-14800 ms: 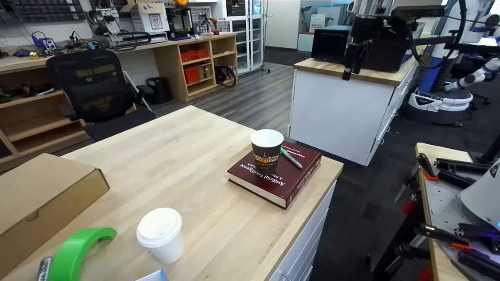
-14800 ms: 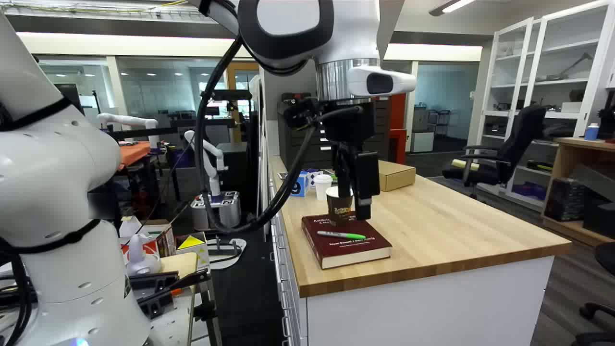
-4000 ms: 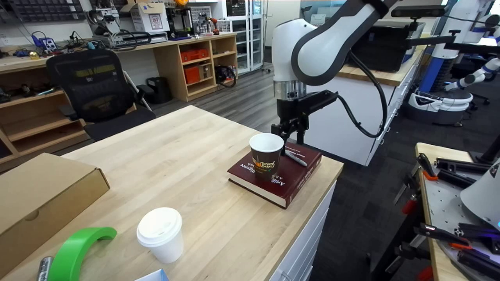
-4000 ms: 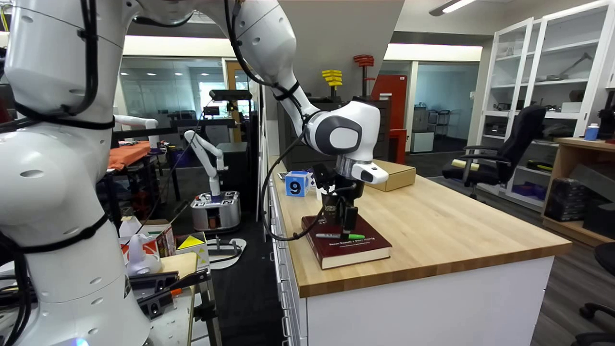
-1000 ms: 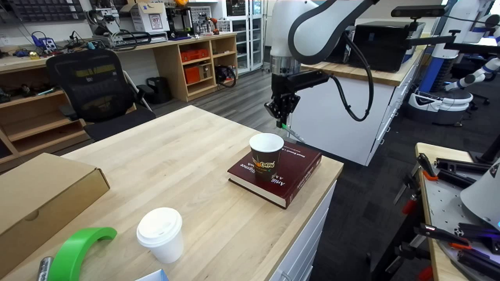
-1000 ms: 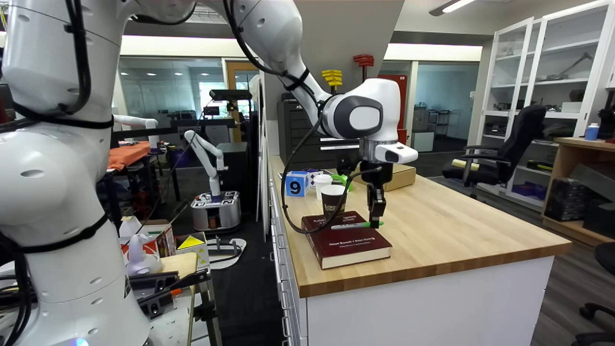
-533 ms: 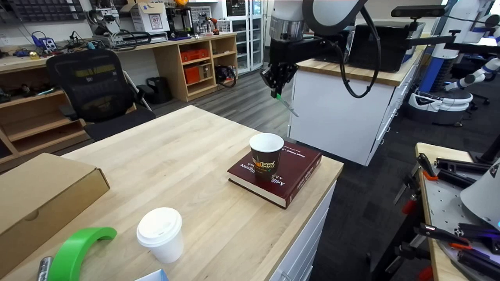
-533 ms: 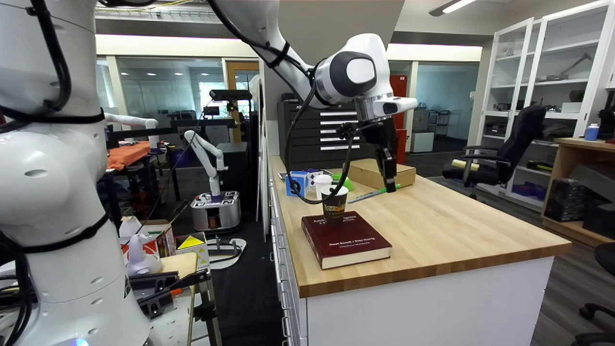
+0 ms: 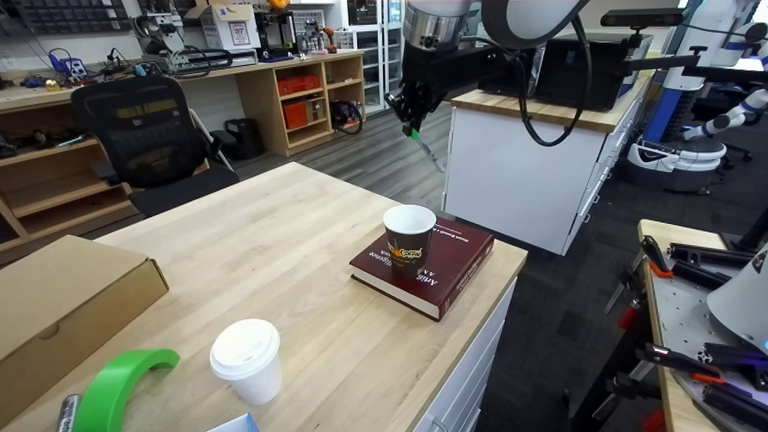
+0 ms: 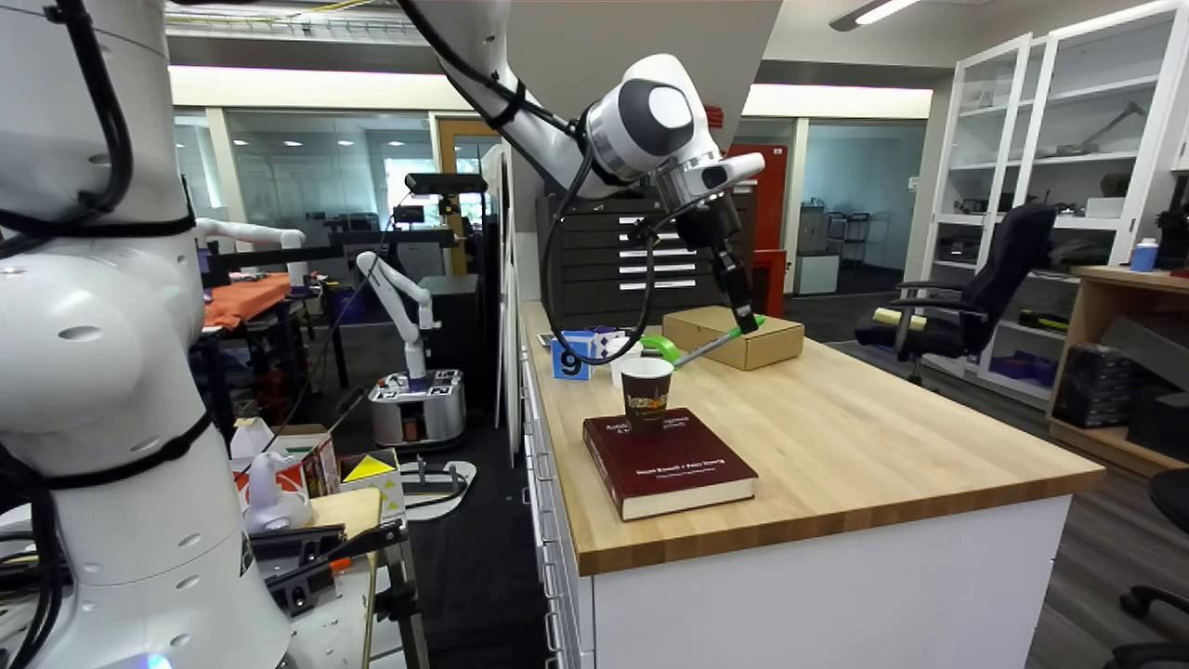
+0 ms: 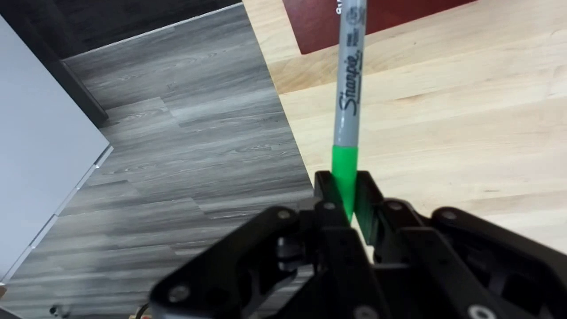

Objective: Pick the pen and put it in the cup

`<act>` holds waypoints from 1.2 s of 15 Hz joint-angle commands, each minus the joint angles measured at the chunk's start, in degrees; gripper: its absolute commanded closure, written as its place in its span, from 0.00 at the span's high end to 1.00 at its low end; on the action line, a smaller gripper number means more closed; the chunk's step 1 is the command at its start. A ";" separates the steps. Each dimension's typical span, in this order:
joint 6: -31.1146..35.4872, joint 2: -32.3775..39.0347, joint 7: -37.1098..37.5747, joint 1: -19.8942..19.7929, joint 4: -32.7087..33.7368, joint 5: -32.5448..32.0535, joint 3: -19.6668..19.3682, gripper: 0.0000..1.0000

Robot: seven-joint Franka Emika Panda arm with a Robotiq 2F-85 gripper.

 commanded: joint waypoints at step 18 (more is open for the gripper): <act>-6.23 0.81 29.06 5.41 1.88 -22.65 8.45 0.04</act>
